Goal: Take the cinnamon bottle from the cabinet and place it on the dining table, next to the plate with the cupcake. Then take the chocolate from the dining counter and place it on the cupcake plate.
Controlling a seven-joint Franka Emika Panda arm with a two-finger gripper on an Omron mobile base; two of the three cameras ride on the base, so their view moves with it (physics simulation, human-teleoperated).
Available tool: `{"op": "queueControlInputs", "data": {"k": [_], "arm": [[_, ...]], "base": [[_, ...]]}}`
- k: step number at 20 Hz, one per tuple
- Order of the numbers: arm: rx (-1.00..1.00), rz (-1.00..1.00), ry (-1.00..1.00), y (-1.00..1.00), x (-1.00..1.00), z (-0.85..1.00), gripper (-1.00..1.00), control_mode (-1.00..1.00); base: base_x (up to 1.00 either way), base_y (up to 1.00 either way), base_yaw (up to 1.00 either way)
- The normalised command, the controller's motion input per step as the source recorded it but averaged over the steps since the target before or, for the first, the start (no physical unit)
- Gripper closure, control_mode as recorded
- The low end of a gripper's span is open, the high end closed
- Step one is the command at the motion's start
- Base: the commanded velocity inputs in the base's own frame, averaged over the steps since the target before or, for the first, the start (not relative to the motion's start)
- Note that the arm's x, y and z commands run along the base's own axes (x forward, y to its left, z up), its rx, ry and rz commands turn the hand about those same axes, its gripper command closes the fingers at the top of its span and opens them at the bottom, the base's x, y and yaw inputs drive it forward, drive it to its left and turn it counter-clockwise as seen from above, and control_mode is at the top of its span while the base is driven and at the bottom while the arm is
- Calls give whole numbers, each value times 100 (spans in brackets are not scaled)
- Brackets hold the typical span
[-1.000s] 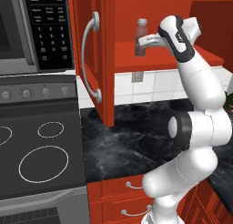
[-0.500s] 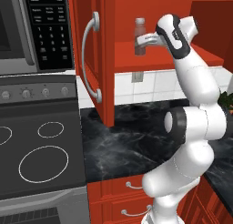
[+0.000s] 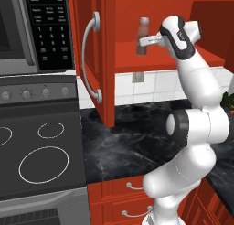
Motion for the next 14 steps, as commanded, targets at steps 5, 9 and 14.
{"op": "queueControlInputs", "data": {"k": [5,9,14], "arm": [[7,-2,-2,9,-52,0,100,-100],[0,-4,1,15,-54,14,100,-100],[-5,-9,0,22,-60,14,100,-100]], "base": [[0,0,0],[0,0,0],[0,0,0]]}}
